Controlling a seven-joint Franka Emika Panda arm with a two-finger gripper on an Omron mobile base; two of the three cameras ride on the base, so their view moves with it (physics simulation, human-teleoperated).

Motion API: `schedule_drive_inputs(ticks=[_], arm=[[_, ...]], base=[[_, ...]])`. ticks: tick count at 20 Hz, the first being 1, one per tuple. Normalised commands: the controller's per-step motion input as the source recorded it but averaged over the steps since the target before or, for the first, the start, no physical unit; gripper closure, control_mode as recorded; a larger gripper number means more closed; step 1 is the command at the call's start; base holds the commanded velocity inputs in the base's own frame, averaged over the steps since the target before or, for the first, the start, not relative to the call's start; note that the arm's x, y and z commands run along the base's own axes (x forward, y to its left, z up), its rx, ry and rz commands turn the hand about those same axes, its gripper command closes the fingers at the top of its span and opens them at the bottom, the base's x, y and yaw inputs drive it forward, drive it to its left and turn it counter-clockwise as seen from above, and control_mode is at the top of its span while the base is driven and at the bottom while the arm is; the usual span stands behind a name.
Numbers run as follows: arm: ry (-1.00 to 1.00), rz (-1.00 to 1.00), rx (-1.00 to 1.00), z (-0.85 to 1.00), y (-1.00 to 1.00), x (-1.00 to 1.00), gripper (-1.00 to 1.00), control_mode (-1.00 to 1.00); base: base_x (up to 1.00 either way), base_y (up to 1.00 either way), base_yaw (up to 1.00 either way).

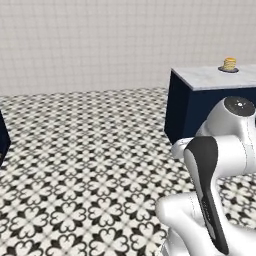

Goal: Take the strawberry from the fridge and place it on top of the pancake, located on the dining counter.

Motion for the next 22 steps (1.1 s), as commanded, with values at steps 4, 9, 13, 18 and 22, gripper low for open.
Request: schedule_drive_inputs(ticks=[4, 9, 13, 18, 22], arm=[[0.0, 0.0, 0.0, 0.0, 0.0, 0.0, 1.0, 1.0], [0.0, 0.0, 0.0, 0.0, 0.0, 0.0, 1.0, 1.0], [0.0, 0.0, 0.0, 0.0, 0.0, 0.0, 1.0, 1.0], [0.0, 0.0, 0.0, 0.0, 0.0, 0.0, 1.0, 1.0], [0.0, 0.0, 0.0, 0.0, 0.0, 0.0, 1.0, 1.0]], base=[[1.0, 0.31, -0.11], [1.0, 0.4, -0.14], [1.0, 0.61, -0.38], [1.0, 0.66, -0.48], [1.0, 0.69, -0.43]])
